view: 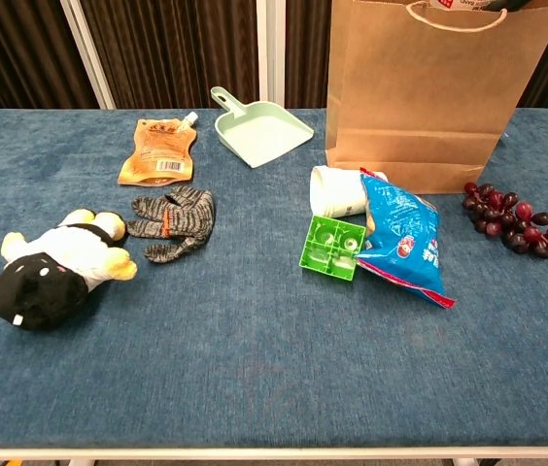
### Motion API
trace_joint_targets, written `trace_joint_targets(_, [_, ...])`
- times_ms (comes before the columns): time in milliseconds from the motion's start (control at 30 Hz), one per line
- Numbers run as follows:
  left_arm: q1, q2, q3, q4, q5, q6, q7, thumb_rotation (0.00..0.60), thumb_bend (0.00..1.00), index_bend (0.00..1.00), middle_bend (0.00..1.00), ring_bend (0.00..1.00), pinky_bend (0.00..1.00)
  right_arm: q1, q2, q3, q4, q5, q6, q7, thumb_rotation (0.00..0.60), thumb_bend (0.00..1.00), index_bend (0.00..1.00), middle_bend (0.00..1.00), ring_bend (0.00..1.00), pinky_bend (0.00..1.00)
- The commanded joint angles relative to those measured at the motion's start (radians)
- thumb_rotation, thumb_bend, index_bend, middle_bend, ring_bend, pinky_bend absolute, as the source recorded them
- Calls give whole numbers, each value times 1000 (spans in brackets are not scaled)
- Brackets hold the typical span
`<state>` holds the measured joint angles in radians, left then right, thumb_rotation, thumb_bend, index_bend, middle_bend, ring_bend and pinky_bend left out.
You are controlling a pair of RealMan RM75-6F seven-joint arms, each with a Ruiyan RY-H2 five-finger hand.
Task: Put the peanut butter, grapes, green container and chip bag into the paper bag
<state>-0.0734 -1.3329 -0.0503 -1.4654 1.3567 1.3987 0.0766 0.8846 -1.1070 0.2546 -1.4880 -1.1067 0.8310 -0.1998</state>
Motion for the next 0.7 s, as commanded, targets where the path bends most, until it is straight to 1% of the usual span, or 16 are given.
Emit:
trace_joint_targets(33, [-1, 0, -1, 1, 0, -1, -1, 600, 82, 352, 338, 256, 280, -1, 9, 0, -8, 6, -6, 1, 600, 324, 38, 236, 109, 177])
trace_joint_targets(133, [-2, 0, -1, 0, 0, -3, -1, 600, 82, 352, 338, 255, 280, -3, 19, 0, -17, 12, -13, 3, 600, 330, 1, 188, 68, 151])
trace_joint_targets(300, [-2, -1, -2, 1, 0, -1, -1, 600, 82, 351, 338, 256, 280, -3, 34, 0, -23, 23, -31, 14, 600, 328, 0, 107, 1, 79])
trace_joint_targets(400, [-2, -2, -2, 1, 1, -1, 0, 600, 82, 352, 338, 256, 280, -3, 35, 0, -21, 21, -32, 21, 600, 275, 0, 69, 0, 42])
trace_joint_targets(467, [-3, -1, -2, 1, 1, -1, 1, 600, 82, 352, 337, 256, 280, -3, 36, 1, -21, 22, -33, 23, 600, 249, 0, 62, 0, 37])
trace_joint_targets(567, [-2, -1, -3, -1, 0, 0, 1, 600, 83, 352, 338, 255, 280, -10, 40, 5, -27, 15, -17, 35, 600, 249, 0, 61, 0, 36])
trace_joint_targets(700, [-1, -2, -2, 1, 1, 1, 0, 600, 83, 352, 337, 256, 280, -55, 75, 12, -66, -28, 54, 78, 600, 259, 0, 91, 0, 40])
